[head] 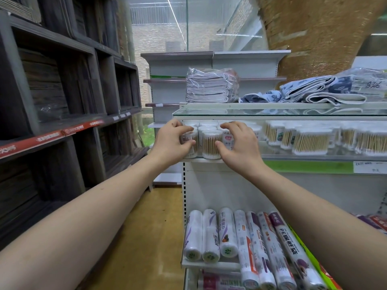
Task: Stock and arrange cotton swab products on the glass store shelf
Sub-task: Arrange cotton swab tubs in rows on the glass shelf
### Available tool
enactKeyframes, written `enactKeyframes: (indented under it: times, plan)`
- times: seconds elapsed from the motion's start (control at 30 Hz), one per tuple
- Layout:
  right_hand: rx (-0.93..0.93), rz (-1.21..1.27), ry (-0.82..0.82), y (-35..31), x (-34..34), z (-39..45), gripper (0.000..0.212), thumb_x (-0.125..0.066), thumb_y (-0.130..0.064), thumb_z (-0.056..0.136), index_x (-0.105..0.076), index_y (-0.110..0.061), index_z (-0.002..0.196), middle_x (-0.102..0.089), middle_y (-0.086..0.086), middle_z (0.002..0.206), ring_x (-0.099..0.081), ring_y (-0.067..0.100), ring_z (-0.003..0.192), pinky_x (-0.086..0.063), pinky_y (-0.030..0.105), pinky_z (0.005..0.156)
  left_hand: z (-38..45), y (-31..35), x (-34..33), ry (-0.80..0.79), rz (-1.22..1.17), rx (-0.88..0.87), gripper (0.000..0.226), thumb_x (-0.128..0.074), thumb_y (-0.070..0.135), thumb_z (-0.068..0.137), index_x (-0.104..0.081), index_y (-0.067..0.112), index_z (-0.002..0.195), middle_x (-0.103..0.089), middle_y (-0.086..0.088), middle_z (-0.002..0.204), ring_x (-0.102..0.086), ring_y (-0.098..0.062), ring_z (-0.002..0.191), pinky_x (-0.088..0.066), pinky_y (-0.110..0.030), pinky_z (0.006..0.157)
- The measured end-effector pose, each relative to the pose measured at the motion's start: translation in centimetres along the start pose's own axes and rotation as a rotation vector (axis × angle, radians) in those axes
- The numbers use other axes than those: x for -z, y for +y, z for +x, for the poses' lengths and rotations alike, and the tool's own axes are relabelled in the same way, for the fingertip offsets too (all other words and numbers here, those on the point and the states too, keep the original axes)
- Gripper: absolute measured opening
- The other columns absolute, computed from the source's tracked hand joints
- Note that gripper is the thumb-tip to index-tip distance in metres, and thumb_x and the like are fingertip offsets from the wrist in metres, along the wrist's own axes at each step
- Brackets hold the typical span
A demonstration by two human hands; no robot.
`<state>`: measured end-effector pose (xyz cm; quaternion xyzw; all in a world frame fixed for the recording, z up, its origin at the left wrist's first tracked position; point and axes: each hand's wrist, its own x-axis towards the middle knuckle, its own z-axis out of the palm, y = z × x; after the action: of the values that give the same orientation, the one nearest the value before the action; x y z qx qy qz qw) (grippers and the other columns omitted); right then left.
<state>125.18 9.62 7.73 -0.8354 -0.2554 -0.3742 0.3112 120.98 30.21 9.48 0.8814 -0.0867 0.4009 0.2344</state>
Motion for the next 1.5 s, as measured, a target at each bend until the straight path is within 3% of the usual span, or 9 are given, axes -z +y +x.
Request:
enactKeyframes:
  times: [0.17, 0.3, 0.57, 0.77, 1.03, 1.2, 1.33, 1.43, 1.5]
  plan:
    - [0.008, 0.023, -0.032, 0.2, -0.1, 0.2, 0.048, -0.067, -0.032, 0.082, -0.061, -0.015, 0.127, -0.061, 0.002, 0.125, -0.055, 0.023, 0.115, -0.044, 0.036, 0.099, -0.6, -0.7, -0.1, 0.004, 0.023, -0.054, 0.045, -0.071, 0.003, 0.083, -0.067, 0.007, 0.128, -0.069, -0.007, 0.122, -0.062, -0.023, 0.115, -0.042, -0.025, 0.101]
    - [0.0, 0.08, -0.05, 0.1, -0.2, 0.3, 0.047, -0.071, -0.021, 0.083, -0.061, -0.014, 0.129, -0.063, 0.003, 0.125, -0.056, 0.023, 0.117, -0.044, 0.04, 0.102, -0.6, -1.2, -0.6, 0.052, -0.007, -0.079, 0.036, -0.082, 0.015, 0.081, -0.075, 0.011, 0.115, -0.073, -0.003, 0.113, -0.065, -0.024, 0.108, -0.048, -0.034, 0.097]
    - [-0.03, 0.135, -0.138, -0.4, 0.3, 0.9, 0.052, -0.061, -0.002, 0.08, -0.062, -0.016, 0.13, -0.063, 0.002, 0.13, -0.056, 0.019, 0.119, -0.04, 0.031, 0.106, -0.6, -1.0, -1.4, 0.102, 0.006, -0.076, 0.04, -0.084, 0.031, 0.08, -0.076, 0.02, 0.117, -0.071, -0.001, 0.114, -0.055, -0.022, 0.111, -0.028, -0.021, 0.088]
    - [-0.027, 0.097, -0.121, 0.1, 0.0, 1.2, 0.046, -0.058, 0.004, 0.081, -0.065, -0.012, 0.124, -0.066, 0.005, 0.125, -0.058, 0.023, 0.117, -0.039, 0.027, 0.103, -0.9, -1.2, -1.7, 0.117, -0.012, -0.09, 0.046, -0.085, 0.031, 0.079, -0.074, 0.016, 0.121, -0.07, -0.003, 0.118, -0.059, -0.023, 0.115, -0.035, -0.025, 0.097]
    - [0.022, 0.017, -0.138, 0.4, 0.0, 1.8, 0.032, -0.075, -0.019, 0.084, -0.069, -0.018, 0.115, -0.06, 0.003, 0.111, -0.055, 0.025, 0.105, -0.043, 0.033, 0.093, -1.5, -1.5, -1.2, 0.044, -0.054, -0.07, 0.045, -0.076, 0.01, 0.084, -0.069, 0.015, 0.128, -0.068, -0.002, 0.128, -0.058, -0.017, 0.123, -0.037, -0.022, 0.108]
    - [0.034, 0.003, -0.144, 0.0, 0.2, 1.6, 0.031, -0.069, -0.014, 0.087, -0.071, -0.019, 0.117, -0.052, 0.001, 0.106, -0.049, 0.025, 0.109, -0.036, 0.027, 0.09, -1.4, -1.6, -0.9, 0.067, -0.043, -0.05, 0.043, -0.08, 0.014, 0.082, -0.071, 0.015, 0.124, -0.068, -0.002, 0.122, -0.054, -0.008, 0.113, -0.024, 0.005, 0.092]
    - [0.079, 0.02, -0.114, -0.4, 0.5, 1.3, 0.037, -0.056, 0.006, 0.085, -0.072, -0.007, 0.116, -0.062, 0.011, 0.12, -0.056, 0.028, 0.115, -0.037, 0.022, 0.094, -1.5, -1.4, -0.8, 0.07, -0.06, -0.041, 0.043, -0.08, 0.014, 0.083, -0.071, 0.016, 0.125, -0.066, -0.001, 0.122, -0.052, -0.005, 0.112, -0.029, -0.009, 0.094]
    - [0.061, 0.025, -0.12, -0.4, 0.4, 1.3, 0.031, -0.058, 0.002, 0.089, -0.071, -0.008, 0.115, -0.068, 0.01, 0.119, -0.06, 0.025, 0.113, -0.037, 0.018, 0.093, -1.6, -1.3, -0.9, 0.065, -0.057, -0.047, 0.043, -0.079, 0.014, 0.083, -0.071, 0.016, 0.126, -0.065, -0.001, 0.123, -0.054, -0.011, 0.115, -0.03, -0.011, 0.095]
    - [0.047, 0.014, -0.109, -0.2, 0.0, 1.6, 0.026, -0.066, -0.007, 0.089, -0.071, -0.01, 0.114, -0.068, 0.009, 0.114, -0.06, 0.027, 0.108, -0.041, 0.026, 0.093, -1.6, -1.2, -0.9, 0.072, -0.051, -0.06, 0.042, -0.08, 0.014, 0.083, -0.072, 0.015, 0.124, -0.065, -0.001, 0.12, -0.055, -0.015, 0.115, -0.03, -0.013, 0.095]
